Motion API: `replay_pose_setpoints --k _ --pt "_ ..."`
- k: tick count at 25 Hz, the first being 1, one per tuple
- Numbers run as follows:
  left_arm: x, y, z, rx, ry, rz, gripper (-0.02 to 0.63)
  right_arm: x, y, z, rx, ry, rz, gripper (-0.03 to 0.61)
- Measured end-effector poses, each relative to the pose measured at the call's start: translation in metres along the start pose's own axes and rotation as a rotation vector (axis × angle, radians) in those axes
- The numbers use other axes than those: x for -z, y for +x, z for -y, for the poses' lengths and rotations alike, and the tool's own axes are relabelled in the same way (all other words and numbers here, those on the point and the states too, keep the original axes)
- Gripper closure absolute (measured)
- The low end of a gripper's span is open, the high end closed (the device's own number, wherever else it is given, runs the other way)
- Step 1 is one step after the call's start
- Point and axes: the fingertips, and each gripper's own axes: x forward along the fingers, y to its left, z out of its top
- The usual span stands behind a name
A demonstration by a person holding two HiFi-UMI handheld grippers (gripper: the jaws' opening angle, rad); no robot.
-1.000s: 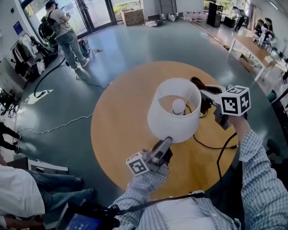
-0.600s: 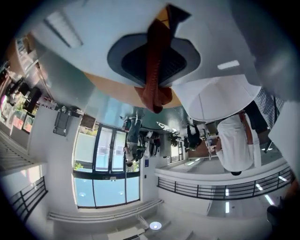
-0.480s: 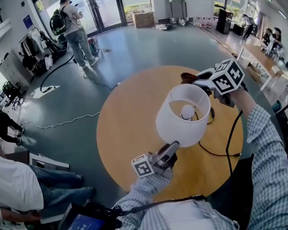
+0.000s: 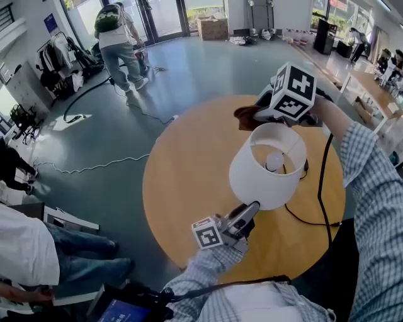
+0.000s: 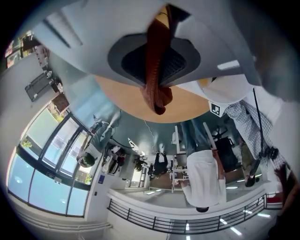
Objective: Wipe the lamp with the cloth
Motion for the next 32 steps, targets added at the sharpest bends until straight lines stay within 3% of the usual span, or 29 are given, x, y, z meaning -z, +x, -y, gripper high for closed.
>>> replay_pose_setpoints --k 10,20,28,32 --pt "0.001 0.002 -0.003 -0.013 0.002 -0.005 0.476 -0.04 0.029 -0.042 -0.072 -0.273 -0.119 0.528" --pt "-0.003 0.0 -0.009 -0.028 0.002 -0.006 0.476 -0.063 0.034 -0.111 -0.075 -0.567 -0.138 0.526" --pt "-0.004 -0.004 -0.012 -0.037 0.006 -0.013 0.476 -0.073 0.016 -0.167 0.002 -0.8 -0.07 0.528" --pt "-0.005 -0.006 -0.016 -0.036 0.005 -0.017 0.476 -0.065 0.005 -0.186 0.076 -0.855 -0.026 0.528"
